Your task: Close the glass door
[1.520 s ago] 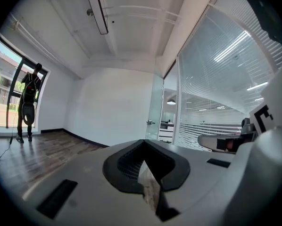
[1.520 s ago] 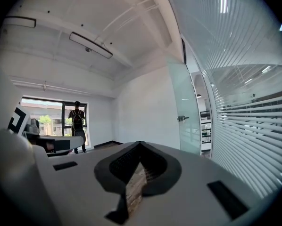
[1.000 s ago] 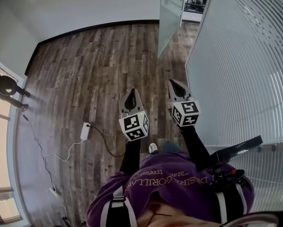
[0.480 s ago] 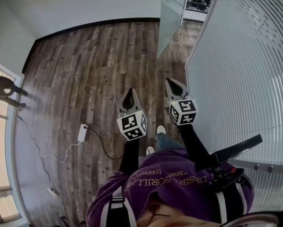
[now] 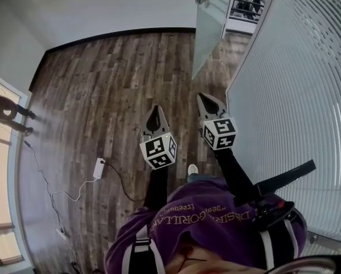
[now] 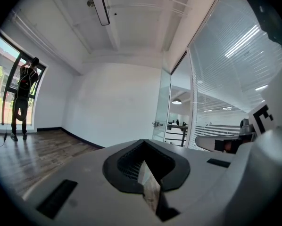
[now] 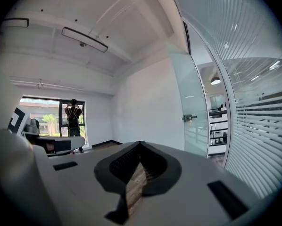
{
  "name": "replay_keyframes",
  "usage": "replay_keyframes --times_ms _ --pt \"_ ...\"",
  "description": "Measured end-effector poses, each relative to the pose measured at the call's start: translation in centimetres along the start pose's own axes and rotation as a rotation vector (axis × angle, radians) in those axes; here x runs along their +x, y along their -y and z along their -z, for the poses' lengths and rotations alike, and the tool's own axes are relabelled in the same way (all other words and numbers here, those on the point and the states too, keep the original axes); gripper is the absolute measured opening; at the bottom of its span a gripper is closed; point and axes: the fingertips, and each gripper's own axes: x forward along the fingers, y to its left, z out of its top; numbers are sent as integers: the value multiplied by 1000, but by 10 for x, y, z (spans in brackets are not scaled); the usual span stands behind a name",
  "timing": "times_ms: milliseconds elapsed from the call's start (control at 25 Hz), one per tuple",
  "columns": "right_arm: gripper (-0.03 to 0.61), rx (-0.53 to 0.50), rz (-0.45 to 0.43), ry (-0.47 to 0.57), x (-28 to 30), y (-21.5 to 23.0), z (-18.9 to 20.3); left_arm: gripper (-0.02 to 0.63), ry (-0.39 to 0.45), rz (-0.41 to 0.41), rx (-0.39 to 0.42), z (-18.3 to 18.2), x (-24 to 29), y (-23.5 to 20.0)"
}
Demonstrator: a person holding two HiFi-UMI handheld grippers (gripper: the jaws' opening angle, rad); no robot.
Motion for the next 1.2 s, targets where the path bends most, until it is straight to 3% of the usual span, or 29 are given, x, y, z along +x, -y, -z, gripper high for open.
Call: replay_keyframes --times_ms 280,720,1200 --pt "-9 0 -32 -13 30 30 -2 2 -1 -34 3 0 36 7" --pt "-9 16 -66 -35 78 31 3 2 -26 -64 -9 5 71 -18" --pt "-9 20 -73 9 200 14 -26 2 -7 -43 14 -27 166 -97"
